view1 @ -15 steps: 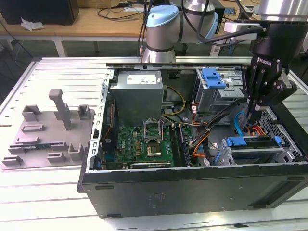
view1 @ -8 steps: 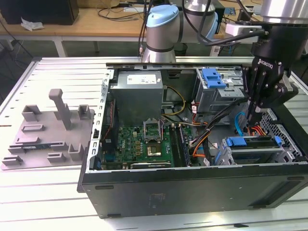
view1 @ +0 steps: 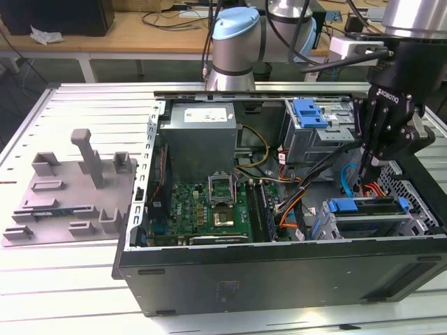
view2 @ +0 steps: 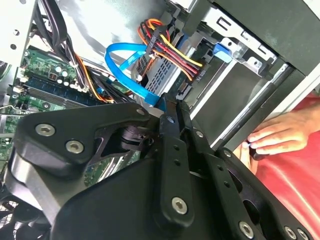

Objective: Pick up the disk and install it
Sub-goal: 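Insert the second disk wire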

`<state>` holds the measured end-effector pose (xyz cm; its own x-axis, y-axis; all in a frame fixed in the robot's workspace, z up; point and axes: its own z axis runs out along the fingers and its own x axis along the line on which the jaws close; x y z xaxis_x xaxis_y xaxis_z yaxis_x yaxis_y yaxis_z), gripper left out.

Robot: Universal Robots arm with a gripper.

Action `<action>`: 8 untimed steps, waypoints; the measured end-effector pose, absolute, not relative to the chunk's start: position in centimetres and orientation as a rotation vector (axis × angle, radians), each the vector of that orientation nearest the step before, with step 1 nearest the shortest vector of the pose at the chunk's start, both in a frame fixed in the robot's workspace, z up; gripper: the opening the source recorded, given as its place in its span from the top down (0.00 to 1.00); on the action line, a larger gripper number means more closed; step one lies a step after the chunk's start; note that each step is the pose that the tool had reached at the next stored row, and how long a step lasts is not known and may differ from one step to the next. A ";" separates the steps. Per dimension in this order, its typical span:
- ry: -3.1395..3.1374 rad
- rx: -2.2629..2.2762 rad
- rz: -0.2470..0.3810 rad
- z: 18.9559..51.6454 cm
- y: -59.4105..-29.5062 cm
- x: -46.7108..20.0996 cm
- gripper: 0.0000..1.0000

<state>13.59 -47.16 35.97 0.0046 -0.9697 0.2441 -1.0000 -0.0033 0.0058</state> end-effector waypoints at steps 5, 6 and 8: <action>-2.103 2.112 0.218 36.0 -47.7 13.7 0.84; -2.107 2.116 0.211 36.0 -47.8 13.7 0.84; -2.119 2.128 0.189 36.0 -48.1 13.8 0.84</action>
